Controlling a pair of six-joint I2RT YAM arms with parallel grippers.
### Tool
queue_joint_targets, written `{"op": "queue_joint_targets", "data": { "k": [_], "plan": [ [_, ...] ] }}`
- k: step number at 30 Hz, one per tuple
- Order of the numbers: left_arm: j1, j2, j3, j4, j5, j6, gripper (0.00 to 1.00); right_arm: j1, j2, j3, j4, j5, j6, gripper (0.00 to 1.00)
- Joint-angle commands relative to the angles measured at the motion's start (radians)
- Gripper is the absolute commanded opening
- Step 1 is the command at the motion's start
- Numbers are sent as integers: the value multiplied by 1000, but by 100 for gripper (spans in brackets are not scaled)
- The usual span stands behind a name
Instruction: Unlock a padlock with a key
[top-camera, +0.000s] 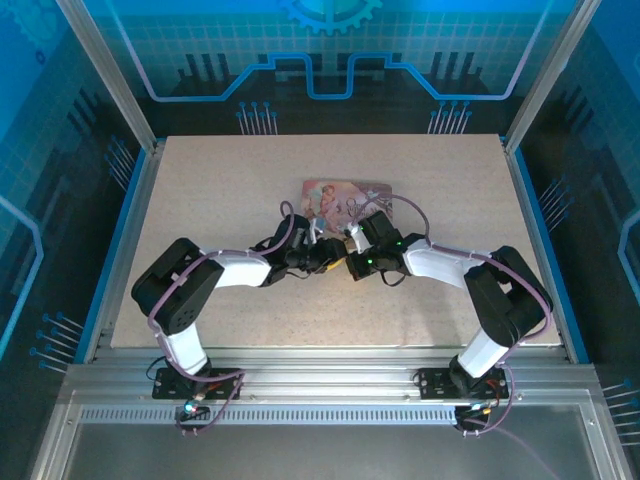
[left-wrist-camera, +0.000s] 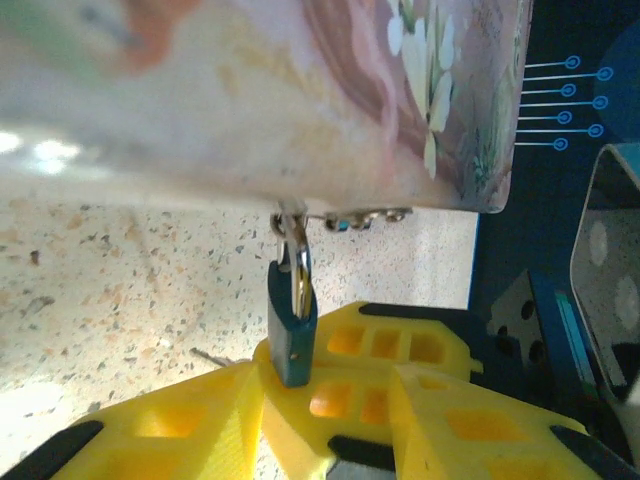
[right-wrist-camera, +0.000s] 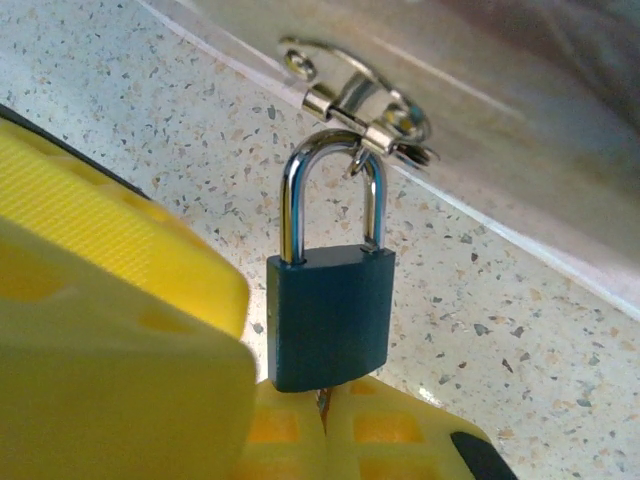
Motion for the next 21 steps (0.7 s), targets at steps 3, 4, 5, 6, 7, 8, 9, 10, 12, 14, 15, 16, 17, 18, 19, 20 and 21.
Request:
{"op": "queue_joint_targets", "data": {
  "k": [3,4,5,6,7,8,9,10,12,14,15,16,17,18,19,20,21],
  "plan": [
    [37,-68,-62,27,-29,-17,40,-1,33,7,-20,-16,-44,0],
    [45,-81,-72,27,-30,-13,41,-2,42,16,-33,-11,-52,0],
    [52,-87,-77,27,-30,-7,41,-1,46,23,-45,-9,-58,0],
    [58,-96,-84,24,-30,-2,41,-1,52,29,-53,-9,-65,0],
    [65,-104,-91,23,-30,3,42,-2,57,35,-61,-12,-72,0],
    [70,-110,-95,20,-30,7,42,-1,61,41,-68,-14,-77,0],
    [77,-114,-101,19,-29,9,43,-1,69,49,-77,-17,-84,0],
    [81,-115,-106,25,-26,10,43,0,78,60,-90,-19,-89,0],
    [84,-113,-111,35,-21,9,43,0,93,82,-111,-15,-91,0],
    [84,-105,-113,49,-12,10,43,1,92,88,-115,-12,-88,0],
    [84,-98,-111,56,-5,8,43,2,87,87,-113,-10,-85,0],
    [85,-93,-113,65,0,6,43,4,79,85,-112,-6,-84,0],
    [84,-89,-115,72,1,5,43,4,75,87,-115,0,-83,0],
    [84,-85,-117,80,4,4,43,5,68,84,-117,8,-85,0],
    [86,-81,-116,84,9,4,43,5,63,85,-120,18,-89,0],
    [86,-78,-113,83,11,4,43,4,59,84,-124,25,-93,0],
    [86,-78,-113,85,13,6,43,5,55,84,-128,32,-103,0]
  ]
}}
